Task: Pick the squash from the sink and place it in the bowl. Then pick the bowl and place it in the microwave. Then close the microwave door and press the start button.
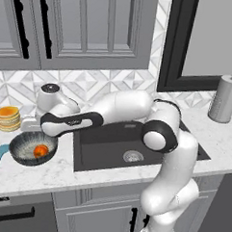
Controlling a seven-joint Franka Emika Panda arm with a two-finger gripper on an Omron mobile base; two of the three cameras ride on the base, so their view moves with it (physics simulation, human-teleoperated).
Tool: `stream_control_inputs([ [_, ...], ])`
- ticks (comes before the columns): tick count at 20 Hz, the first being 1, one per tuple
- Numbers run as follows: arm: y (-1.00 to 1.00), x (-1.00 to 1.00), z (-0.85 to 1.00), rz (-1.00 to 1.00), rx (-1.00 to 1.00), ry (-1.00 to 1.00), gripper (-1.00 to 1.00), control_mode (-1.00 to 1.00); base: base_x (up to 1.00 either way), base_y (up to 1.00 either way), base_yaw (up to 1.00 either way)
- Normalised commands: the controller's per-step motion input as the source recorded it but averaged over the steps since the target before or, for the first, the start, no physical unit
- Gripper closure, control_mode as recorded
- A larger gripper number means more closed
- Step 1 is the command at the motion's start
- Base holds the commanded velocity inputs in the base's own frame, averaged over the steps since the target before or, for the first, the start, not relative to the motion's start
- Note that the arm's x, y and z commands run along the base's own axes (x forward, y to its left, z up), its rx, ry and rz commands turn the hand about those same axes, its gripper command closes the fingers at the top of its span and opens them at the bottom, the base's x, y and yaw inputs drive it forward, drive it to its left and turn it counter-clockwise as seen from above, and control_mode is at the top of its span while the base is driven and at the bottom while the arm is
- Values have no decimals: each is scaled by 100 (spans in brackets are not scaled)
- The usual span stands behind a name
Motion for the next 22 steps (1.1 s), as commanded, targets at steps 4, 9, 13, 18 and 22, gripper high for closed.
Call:
stream_control_inputs([
  [4,-99,-55,-4,0,22,0,-100,-100,0,0,0],
  [9,-58,-44,-42,0,17,0,-100,-100,0,0,0],
  [13,-17,-7,-50,-4,8,9,-100,-100,0,0,0],
  [18,8,50,-2,-6,6,4,-100,-100,0,0,0],
  [22,14,55,0,-7,8,8,-100,-100,0,0,0],
])
